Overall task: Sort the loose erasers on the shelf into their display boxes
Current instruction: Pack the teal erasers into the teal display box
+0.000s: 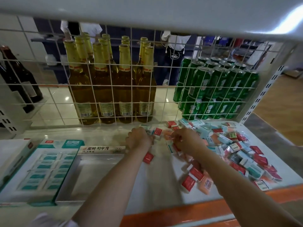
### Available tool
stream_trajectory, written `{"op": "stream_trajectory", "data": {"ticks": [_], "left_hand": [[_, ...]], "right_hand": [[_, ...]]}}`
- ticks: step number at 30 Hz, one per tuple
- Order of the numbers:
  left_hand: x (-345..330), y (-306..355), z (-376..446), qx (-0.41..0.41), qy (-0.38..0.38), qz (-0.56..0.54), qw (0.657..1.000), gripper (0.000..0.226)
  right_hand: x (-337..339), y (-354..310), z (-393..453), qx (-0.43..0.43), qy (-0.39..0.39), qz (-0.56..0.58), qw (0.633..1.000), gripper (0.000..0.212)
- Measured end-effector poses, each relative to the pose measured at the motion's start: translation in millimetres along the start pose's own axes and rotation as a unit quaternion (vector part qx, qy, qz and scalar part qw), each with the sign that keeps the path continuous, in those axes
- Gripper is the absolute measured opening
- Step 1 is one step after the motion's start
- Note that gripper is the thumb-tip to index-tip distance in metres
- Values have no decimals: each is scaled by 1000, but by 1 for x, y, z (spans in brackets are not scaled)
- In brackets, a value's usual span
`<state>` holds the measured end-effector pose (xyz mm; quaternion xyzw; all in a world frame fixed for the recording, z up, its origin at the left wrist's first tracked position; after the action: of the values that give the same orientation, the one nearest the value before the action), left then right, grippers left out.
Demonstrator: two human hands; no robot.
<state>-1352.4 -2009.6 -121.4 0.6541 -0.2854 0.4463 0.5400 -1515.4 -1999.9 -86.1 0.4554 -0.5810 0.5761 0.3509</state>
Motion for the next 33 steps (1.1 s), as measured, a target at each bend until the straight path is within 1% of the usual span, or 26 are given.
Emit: {"op": "stream_trajectory", "data": {"ticks": [2,5,7,11,14,18,21,24,29,33], "left_hand": [[-1,1,0,12,3,-8,1000,38],[0,-5,2,34,-3,-59,998,24],[2,-10,4,38,-6,-73,997,17],[10,-14,3,7,-26,-31,999,12],[17,-15,2,-17,-40,13,999,14],[23,-23,1,-25,-45,21,998,15],[27,-33,3,-39,-52,17,998,16],[34,-41,4,-39,-57,23,997,21],[47,-50,5,-52,-23,-25,998,18],[57,-60,7,-60,-12,-73,996,18]], "right_hand": [[-1,1,2,-4,3,3,1000,25],[0,-5,6,-2,13,-13,1000,27],[-1,-11,10,-2,16,0,1000,27],[-5,-25,19,5,33,30,999,25],[-11,-37,27,5,28,59,998,21],[-23,-51,38,-1,10,90,996,21],[-25,-58,44,-11,9,103,995,26],[-26,-63,46,-16,2,116,993,30],[-30,-66,49,-23,-10,126,992,31],[-32,-74,48,15,-22,103,994,32]]}}
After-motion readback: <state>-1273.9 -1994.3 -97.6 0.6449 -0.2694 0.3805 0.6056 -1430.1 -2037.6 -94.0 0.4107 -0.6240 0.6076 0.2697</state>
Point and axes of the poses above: each hand's wrist, its own z-axis towards the middle knuckle, its own x-axis out of the back of the hand, y = z × x, the point moved 3 cm from there along z, towards the middle knuckle, and after that the axes turned 8 degrees about -x, right-handed, at the moved point
